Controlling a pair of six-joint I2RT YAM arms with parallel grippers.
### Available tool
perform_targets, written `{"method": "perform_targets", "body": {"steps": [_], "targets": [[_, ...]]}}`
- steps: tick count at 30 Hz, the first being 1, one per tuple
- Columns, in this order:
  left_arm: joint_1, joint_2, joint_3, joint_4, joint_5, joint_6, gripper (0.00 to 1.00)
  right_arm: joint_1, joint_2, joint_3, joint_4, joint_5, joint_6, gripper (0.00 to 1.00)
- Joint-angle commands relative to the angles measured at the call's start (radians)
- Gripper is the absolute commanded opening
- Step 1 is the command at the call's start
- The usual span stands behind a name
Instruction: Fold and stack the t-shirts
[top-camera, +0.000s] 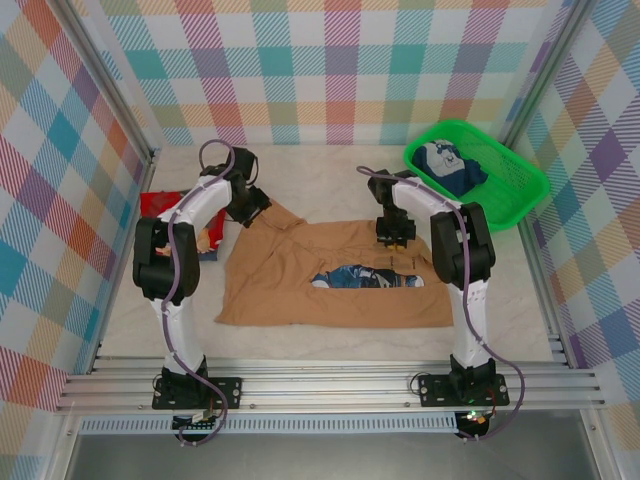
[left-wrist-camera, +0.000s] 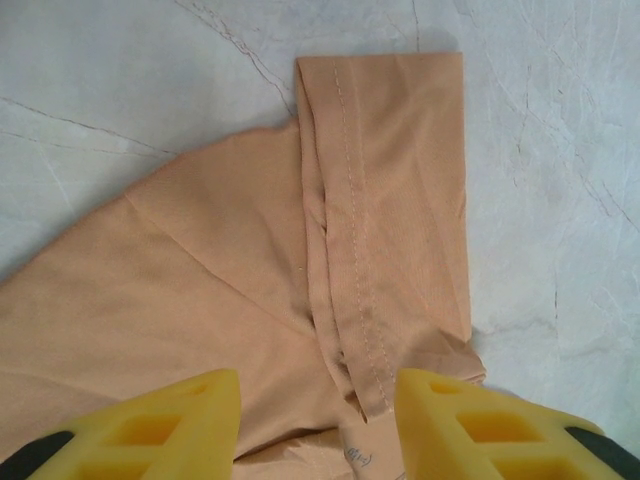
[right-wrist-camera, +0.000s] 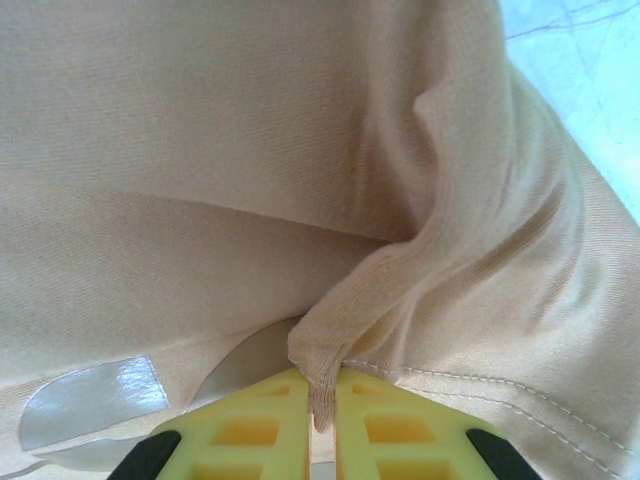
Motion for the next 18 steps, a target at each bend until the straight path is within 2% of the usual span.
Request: {"method": "perform_targets", "body": {"steps": [1, 5, 9, 11, 15, 18], "targets": [[-0.002, -0.008, 0.002, 0.004, 0.021, 0.02, 0.45, 0.003, -0.056, 0.005, -0.034, 0.031, -0.021, 0.11], [-0.001, 0.023, 0.026, 0.002, 0.028, 0.031, 0.49, -0.008, -0.082, 0.003, -0.038, 0.041, -0.032, 0.08], [0.015, 0.056, 0.028, 0.067, 0.079, 0.016, 0.54, -0.046, -0.102, -0.007, -0.032, 0.038, -0.062, 0.0], [0.02, 0.083, 0.049, 0.088, 0.096, 0.015, 0.55, -0.068, -0.115, -0.017, -0.011, 0.018, -0.088, 0.0], [0.045, 0.157, 0.137, 0.081, 0.092, 0.041, 0.49, -0.103, -0.096, 0.004, 0.017, -0.106, -0.177, 0.0], [0.06, 0.225, 0.24, 0.032, 0.052, 0.117, 0.44, -0.11, -0.063, 0.04, 0.014, -0.177, -0.227, 0.0]]}}
